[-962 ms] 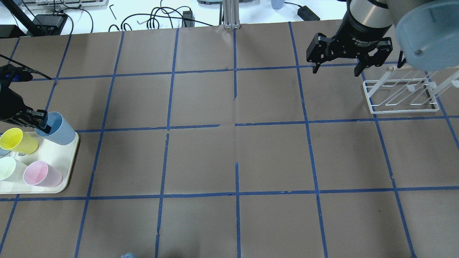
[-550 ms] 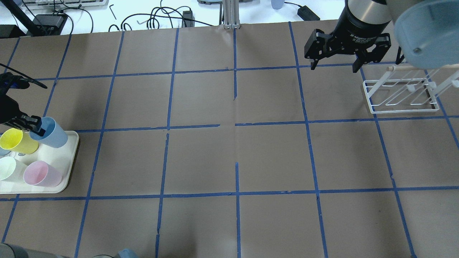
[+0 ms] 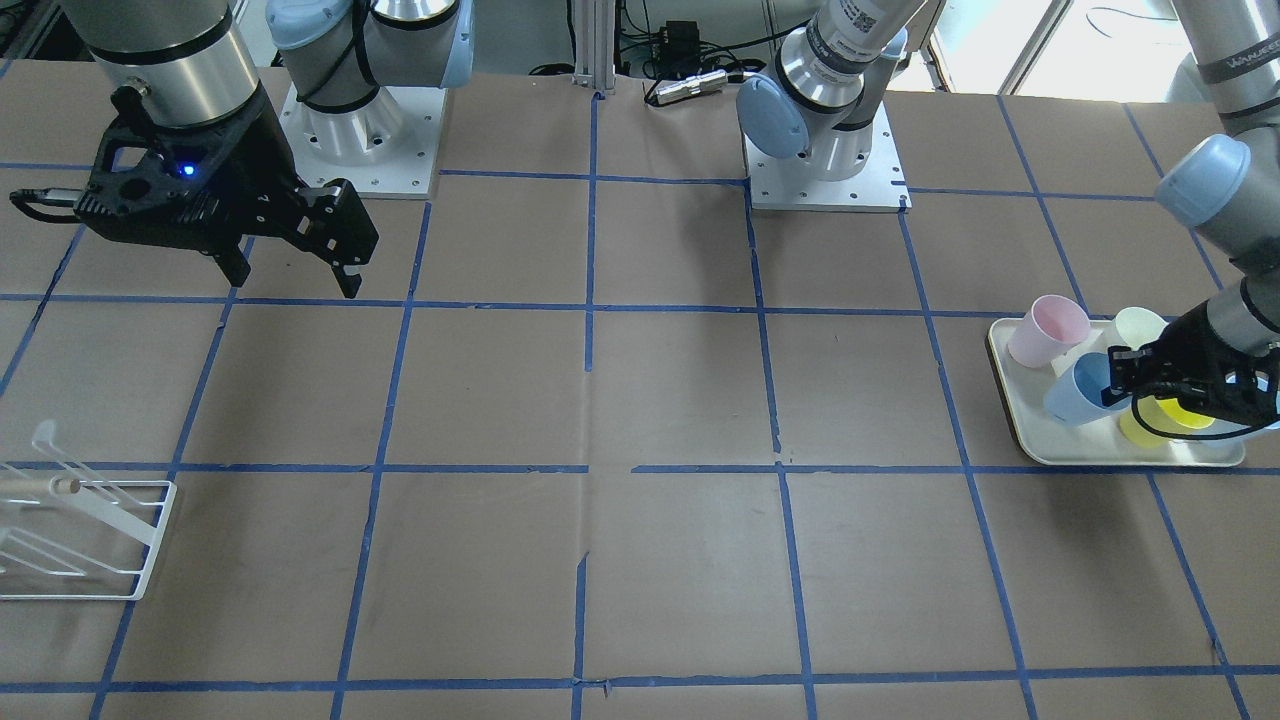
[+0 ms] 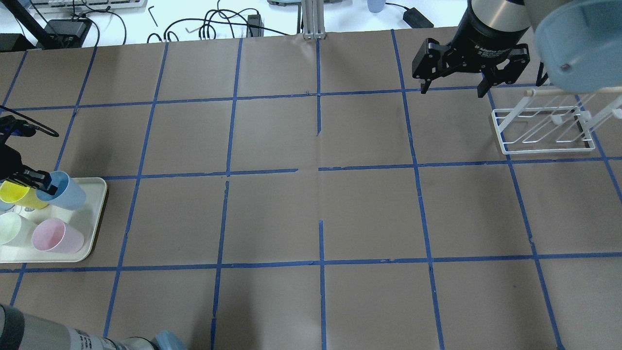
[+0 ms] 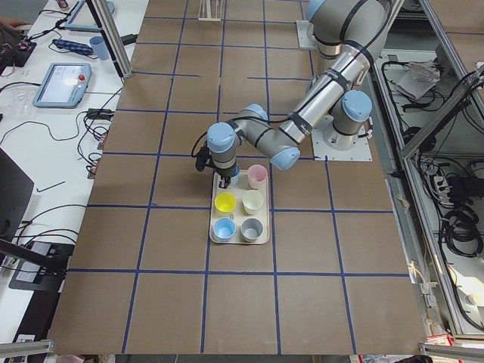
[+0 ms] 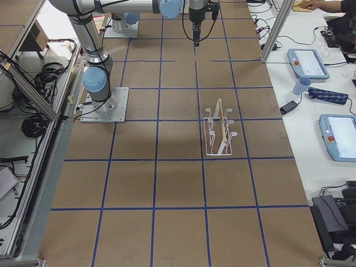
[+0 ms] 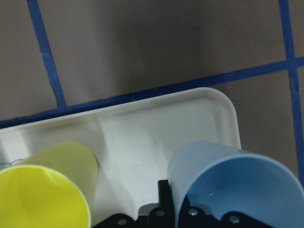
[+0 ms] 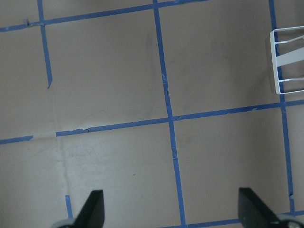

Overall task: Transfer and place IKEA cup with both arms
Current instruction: 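Set the cup upright on the tray beside the yellow cup and release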

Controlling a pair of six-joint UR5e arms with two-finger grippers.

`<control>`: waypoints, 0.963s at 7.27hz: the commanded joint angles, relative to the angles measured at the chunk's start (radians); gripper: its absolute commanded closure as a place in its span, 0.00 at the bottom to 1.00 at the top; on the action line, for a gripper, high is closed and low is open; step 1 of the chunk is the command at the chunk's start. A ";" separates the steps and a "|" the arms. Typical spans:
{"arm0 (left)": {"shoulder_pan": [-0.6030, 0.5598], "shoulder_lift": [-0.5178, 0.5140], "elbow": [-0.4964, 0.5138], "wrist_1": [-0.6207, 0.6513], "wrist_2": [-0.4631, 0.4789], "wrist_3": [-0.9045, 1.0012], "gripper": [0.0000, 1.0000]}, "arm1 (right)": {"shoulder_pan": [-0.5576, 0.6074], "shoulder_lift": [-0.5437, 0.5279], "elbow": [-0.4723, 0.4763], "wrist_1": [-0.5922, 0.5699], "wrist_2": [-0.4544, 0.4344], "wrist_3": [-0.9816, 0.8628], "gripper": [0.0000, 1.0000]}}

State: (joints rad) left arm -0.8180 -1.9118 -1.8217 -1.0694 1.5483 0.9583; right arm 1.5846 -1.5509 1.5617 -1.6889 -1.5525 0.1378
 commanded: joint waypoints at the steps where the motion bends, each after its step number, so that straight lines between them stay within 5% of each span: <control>1: 0.002 -0.021 0.001 0.003 -0.004 0.008 1.00 | 0.000 0.000 0.000 0.000 0.000 -0.001 0.00; 5: 0.002 -0.032 -0.001 0.003 -0.022 0.008 1.00 | 0.000 0.000 0.000 0.000 0.002 -0.001 0.00; 6: 0.002 -0.032 -0.007 0.003 -0.020 0.008 0.88 | 0.000 0.000 0.000 0.000 0.002 -0.001 0.00; 7: 0.002 -0.032 -0.008 0.003 -0.025 0.008 0.36 | 0.000 0.000 0.000 0.000 0.002 -0.003 0.00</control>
State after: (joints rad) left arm -0.8161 -1.9436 -1.8268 -1.0661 1.5268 0.9664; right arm 1.5846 -1.5509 1.5616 -1.6889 -1.5509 0.1362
